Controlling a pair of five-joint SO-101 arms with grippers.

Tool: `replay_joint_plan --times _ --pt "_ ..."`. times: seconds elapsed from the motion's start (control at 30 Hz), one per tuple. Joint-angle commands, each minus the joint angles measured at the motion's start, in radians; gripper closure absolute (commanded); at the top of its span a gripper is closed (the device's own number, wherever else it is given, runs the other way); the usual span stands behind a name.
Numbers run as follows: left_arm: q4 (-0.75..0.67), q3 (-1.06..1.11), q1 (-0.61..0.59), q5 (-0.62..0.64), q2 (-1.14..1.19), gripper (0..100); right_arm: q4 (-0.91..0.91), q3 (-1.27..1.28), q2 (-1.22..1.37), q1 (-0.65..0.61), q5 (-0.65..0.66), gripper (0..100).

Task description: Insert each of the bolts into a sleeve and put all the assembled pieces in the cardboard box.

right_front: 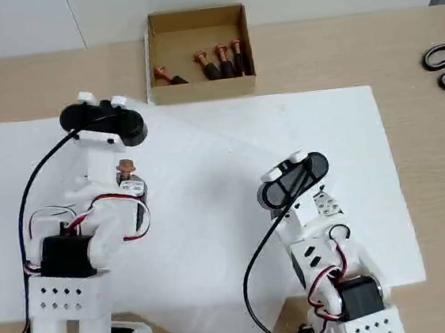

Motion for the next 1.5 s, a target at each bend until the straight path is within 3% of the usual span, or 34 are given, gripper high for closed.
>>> replay_joint_plan --times 0.0,0.23,0.63,0.83,1.47 --pt "-0.012 -0.010 0.005 0.057 -0.018 100 0.010 -0.091 -0.005 -0.005 0.011 99.5" --pt "-0.014 -0.010 0.003 0.064 -0.021 100 0.105 -0.222 0.018 -0.008 0.012 99.5" --pt "0.049 -0.081 0.002 0.129 -0.025 100 0.163 -0.522 0.420 -0.008 0.012 99.5" --pt "0.051 -0.085 0.002 0.196 -0.025 100 0.165 -0.540 0.464 -0.008 0.012 99.5" --pt "0.049 -0.084 0.002 0.196 -0.025 100 0.165 -0.529 0.464 -0.004 0.081 99.5"
